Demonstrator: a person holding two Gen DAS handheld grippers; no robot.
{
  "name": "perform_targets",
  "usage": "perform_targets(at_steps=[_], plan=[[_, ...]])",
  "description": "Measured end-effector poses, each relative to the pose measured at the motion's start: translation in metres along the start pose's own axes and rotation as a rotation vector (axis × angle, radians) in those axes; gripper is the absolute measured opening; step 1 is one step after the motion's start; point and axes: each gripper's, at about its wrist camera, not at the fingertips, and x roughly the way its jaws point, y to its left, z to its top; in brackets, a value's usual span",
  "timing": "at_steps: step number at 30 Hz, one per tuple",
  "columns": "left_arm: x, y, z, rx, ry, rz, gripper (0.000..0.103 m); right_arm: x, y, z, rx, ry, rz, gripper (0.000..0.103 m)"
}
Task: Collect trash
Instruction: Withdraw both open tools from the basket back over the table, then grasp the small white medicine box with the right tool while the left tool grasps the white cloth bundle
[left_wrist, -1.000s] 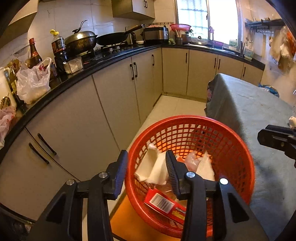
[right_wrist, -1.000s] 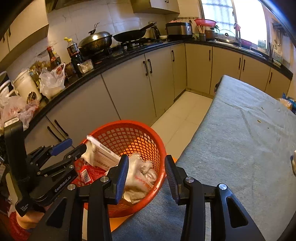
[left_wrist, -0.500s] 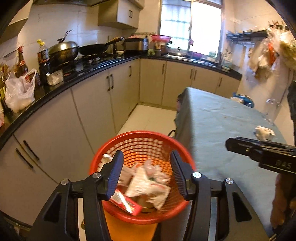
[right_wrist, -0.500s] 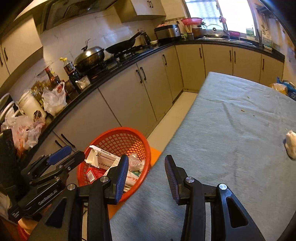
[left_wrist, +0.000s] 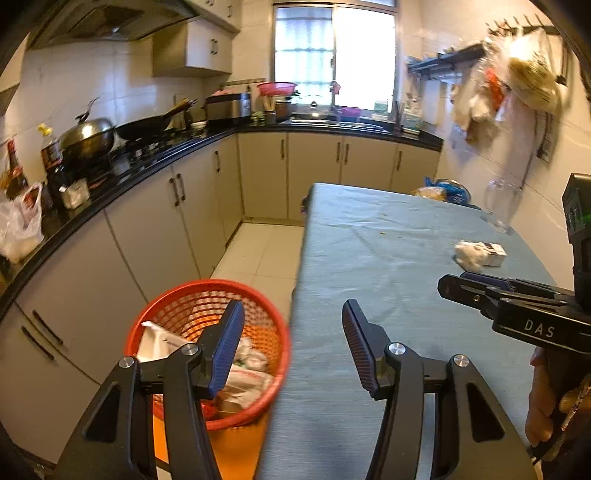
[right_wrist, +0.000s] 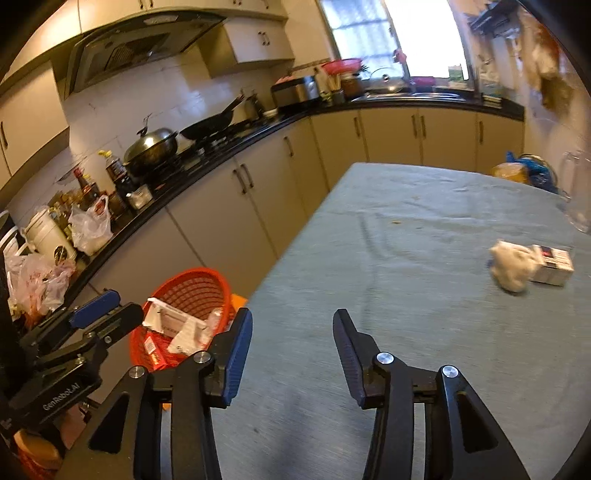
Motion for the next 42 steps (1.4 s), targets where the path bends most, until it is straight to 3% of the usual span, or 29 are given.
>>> perform_targets(at_steps=[13,21,26,32,34,39,42], plan=[[-0.008,-0.116,0.006,0.142,0.014,-0.112,0.058,-0.078,-0.091,-0.023,0.120,-0.104,-0.061,0.052],[0.020,-0.187,-0.005,0.209,0.076,-0.204,0.060,-0.104,-0.173,-0.034,0.273,-0.119,-0.123,0.053],[0.048,-0.205,-0.007,0.203,0.141,-0.244,0.060,-0.112,-0.227,-0.019,0.385,-0.104,-0.142,0.055],[0.082,-0.209,-0.001,0.199,0.208,-0.276,0.060,-0.089,-0.294,0.014,0.484,-0.020,-0.153,0.056],[0.091,-0.212,0.002,0.201,0.215,-0.276,0.060,-0.073,-0.314,0.025,0.515,0.000,-0.131,0.056],[0.105,-0.209,0.006,0.211,0.233,-0.286,0.060,-0.023,-0.354,0.058,0.510,0.041,-0.174,0.056],[0.112,-0.207,0.007,0.225,0.244,-0.287,0.060,0.003,-0.374,0.068,0.533,0.054,-0.117,0.056]])
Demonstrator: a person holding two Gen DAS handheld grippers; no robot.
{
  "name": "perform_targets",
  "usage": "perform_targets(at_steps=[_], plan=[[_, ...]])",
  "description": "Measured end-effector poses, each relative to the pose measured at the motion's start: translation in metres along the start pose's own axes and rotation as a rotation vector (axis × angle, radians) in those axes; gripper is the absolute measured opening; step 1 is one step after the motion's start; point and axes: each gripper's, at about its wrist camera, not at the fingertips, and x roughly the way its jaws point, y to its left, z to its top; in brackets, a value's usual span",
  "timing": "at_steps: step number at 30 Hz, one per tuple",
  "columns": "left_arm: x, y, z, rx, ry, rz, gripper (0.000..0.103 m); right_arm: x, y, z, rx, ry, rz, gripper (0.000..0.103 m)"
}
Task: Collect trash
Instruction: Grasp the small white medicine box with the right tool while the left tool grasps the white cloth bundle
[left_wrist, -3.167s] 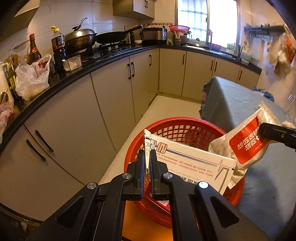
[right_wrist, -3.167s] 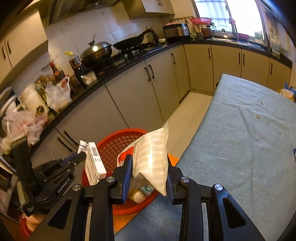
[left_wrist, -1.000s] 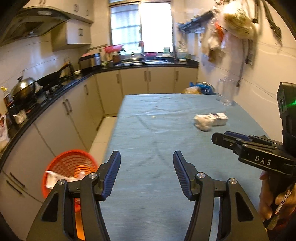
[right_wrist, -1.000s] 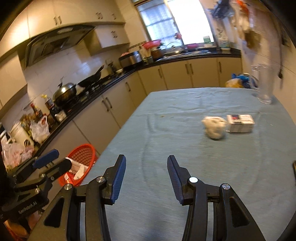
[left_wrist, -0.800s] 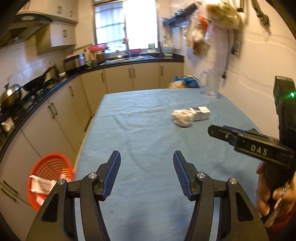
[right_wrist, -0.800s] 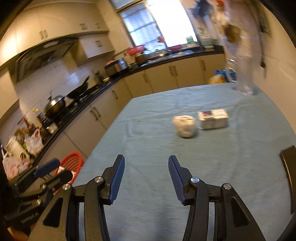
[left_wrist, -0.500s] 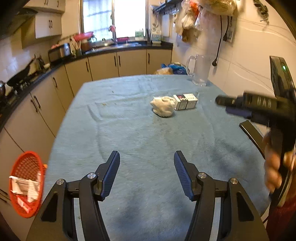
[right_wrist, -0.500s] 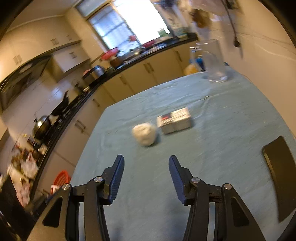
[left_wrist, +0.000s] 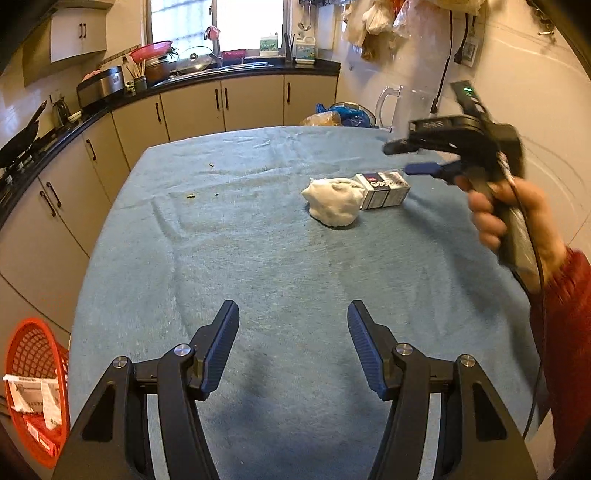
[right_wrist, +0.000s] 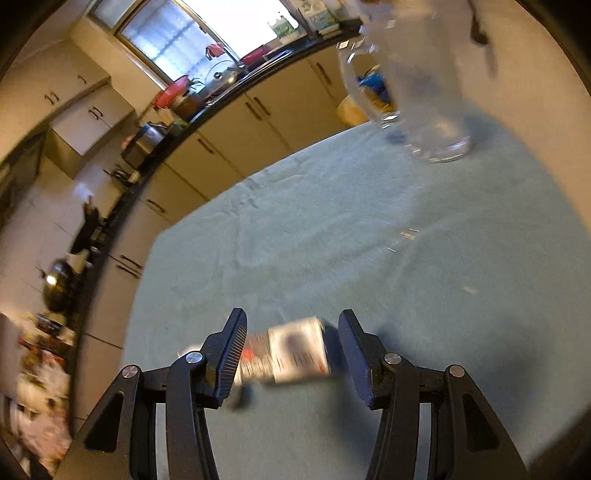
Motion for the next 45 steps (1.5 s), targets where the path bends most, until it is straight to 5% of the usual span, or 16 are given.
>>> perform_targets(at_steps=[6,12,16,19,22,23,24,33,45], plan=[[0.006,0.010,0.006,-0.002,0.005,0.001,0.060,0.026,-0.001,0.006,-0.012,0.080,0.063,0.058],[0.005,0.013,0.008,-0.011,-0.008,-0.011,0.060,0.004,0.025,-0.040,-0.123,0.231,0.162,0.061],[0.006,0.015,0.012,-0.026,-0.005,-0.023,0.061,-0.008,0.063,-0.073,-0.334,0.251,0.073,0.063],[0.005,0.016,0.016,-0.029,-0.004,-0.024,0.061,0.002,0.081,-0.084,-0.465,0.215,-0.115,0.064],[0.008,0.019,0.020,-0.039,0.006,-0.026,0.062,0.016,0.078,-0.086,-0.439,0.236,-0.154,0.059],[0.009,0.019,0.022,-0.043,0.008,-0.026,0.063,0.018,0.076,-0.088,-0.435,0.230,-0.166,0.041],[0.011,0.018,0.025,-0.044,0.012,-0.034,0.063,0.017,0.071,-0.090,-0.424,0.224,-0.196,0.039],[0.049,-0.003,0.066,-0.116,0.039,-0.149,0.079,-0.042,0.027,-0.099,-0.147,0.062,-0.107,0.039],[0.137,-0.040,0.100,-0.074,0.119,-0.047,0.074,-0.050,0.009,-0.097,-0.059,-0.018,-0.032,0.039]])
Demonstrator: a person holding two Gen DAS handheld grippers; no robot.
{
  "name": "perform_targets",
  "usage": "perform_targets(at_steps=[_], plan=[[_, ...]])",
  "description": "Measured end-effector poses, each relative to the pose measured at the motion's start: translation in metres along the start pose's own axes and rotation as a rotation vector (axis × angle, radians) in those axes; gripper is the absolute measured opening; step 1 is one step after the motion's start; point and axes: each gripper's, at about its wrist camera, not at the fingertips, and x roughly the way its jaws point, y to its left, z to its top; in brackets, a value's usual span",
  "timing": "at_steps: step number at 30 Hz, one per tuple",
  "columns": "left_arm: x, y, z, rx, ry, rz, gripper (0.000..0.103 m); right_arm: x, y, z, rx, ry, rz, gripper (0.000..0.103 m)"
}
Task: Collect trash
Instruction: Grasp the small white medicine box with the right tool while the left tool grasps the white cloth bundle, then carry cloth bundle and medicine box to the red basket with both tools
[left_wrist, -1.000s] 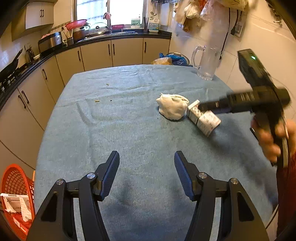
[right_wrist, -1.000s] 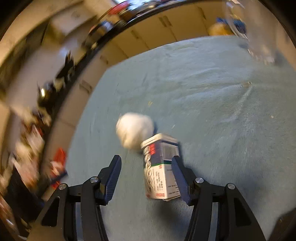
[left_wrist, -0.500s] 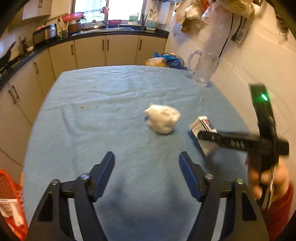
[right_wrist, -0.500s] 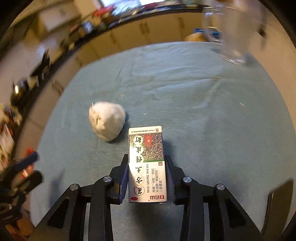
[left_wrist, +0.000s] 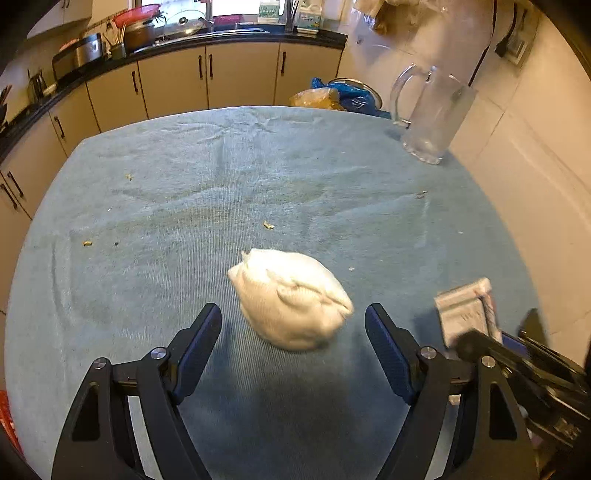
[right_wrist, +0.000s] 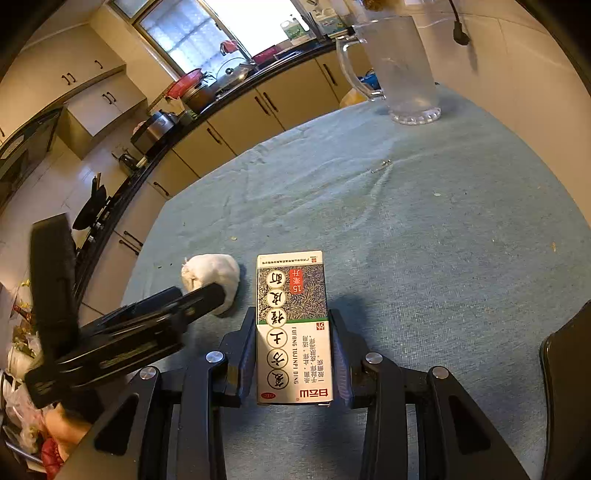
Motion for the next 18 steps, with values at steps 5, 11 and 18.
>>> perform_targets(at_steps=[5,11,18], plan=[[0.001,0.011,-0.008,-0.019,-0.011,-0.031,0.039,-0.001,0.003,0.001,-0.012,0.003,0.005,0.039],[-0.041,0.023,-0.039,0.008,-0.079,0.008,0.038,0.003,0.017,-0.005,-0.086,0.010,0.003,0.039],[-0.104,0.049,-0.098,0.022,-0.171,0.110,0.038,0.009,0.067,-0.034,-0.246,0.033,-0.030,0.039]])
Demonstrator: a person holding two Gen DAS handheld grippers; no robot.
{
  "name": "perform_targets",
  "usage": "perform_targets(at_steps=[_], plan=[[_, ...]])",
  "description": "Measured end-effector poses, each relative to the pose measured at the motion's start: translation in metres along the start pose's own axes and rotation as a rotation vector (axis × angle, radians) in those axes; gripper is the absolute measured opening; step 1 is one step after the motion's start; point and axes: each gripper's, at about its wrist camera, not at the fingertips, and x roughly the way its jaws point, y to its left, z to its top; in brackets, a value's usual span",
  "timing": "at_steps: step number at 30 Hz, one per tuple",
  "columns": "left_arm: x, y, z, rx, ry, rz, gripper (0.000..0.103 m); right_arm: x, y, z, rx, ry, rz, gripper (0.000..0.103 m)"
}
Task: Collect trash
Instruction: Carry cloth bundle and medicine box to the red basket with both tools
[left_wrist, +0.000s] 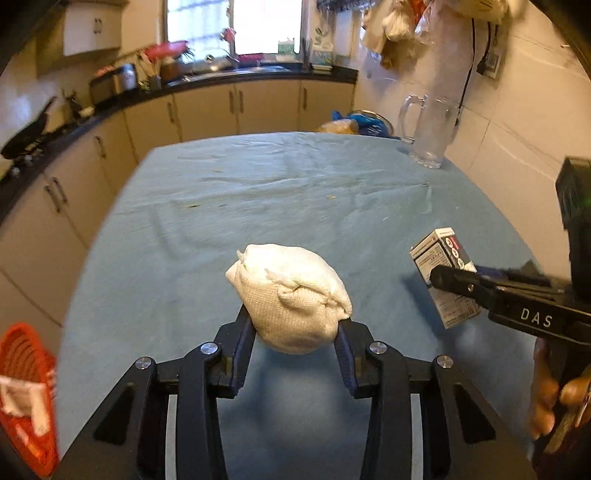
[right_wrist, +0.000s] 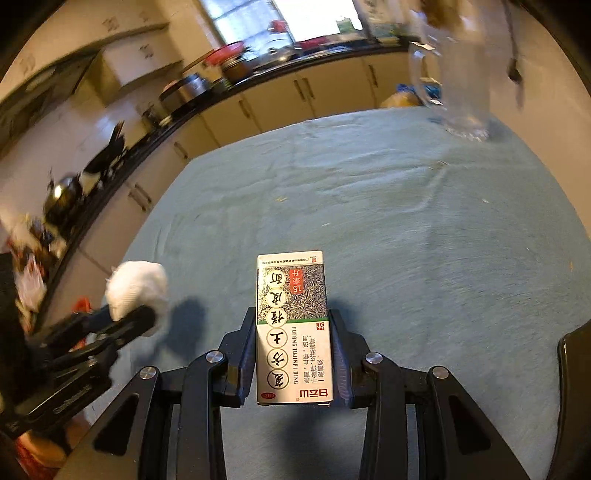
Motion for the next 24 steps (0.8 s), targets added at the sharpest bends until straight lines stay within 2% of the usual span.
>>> perform_targets(at_steps=[6,15,24], plan=[[-0.037,0.025,-0.035,-0.010,-0.048,0.072,0.039,-0.007,0.049,-0.031,-0.092,-0.014,-0.023,0.039],[-0.062,0.043,-0.069,-0.031,-0.075,0.068,0.039,-0.023,0.089,-0.061,-0.159,-0.052,-0.051,0.039],[-0.073,0.056,-0.087,-0.059,-0.084,0.063,0.039,-0.023,0.115,-0.075,-0.193,-0.043,-0.051,0.039]])
